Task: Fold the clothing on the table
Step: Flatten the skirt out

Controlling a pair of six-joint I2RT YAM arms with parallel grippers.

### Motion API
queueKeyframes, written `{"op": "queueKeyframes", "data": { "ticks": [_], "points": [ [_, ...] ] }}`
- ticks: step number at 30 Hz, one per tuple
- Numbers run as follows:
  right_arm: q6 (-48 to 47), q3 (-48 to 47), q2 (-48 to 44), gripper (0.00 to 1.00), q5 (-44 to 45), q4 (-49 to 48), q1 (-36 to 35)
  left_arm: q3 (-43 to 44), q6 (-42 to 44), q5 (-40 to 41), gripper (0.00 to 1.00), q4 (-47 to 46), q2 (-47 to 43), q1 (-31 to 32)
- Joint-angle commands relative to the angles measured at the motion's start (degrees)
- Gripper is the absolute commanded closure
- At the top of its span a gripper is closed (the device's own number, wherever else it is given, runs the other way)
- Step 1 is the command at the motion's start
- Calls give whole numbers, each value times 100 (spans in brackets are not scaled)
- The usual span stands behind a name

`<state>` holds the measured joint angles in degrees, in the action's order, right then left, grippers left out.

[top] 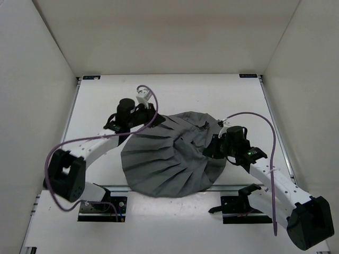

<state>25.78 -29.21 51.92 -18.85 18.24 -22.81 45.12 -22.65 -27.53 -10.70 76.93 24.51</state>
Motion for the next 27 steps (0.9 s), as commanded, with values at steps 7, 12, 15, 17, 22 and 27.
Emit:
{"op": "queueKeyframes", "data": {
  "ticks": [7, 12, 15, 17, 22, 27],
  "points": [
    [217, 179, 11, 100, -197, 118, 276, 2490, 1410, -490, 53, 270, 2632, 765],
    [15, 162, -16, 100, -382, 223, 575, 3071, 2203, -814, 27, 332, 3433, 1064],
    [-64, 179, -7, 100, -409, 259, 690, 3352, 2554, -886, 19, 480, 3793, 1143],
    [-65, 170, -15, 100, -435, 242, 734, 3302, 2556, -912, 18, 289, 3935, 1187],
    [-73, 162, 90, 100, -497, 180, 681, 2968, 2555, -553, 16, -687, 3944, 1451],
    [-38, 179, 152, 100, -584, 84, 593, 2800, 2976, 149, 14, -1126, 3979, 1837]
  ]
}}
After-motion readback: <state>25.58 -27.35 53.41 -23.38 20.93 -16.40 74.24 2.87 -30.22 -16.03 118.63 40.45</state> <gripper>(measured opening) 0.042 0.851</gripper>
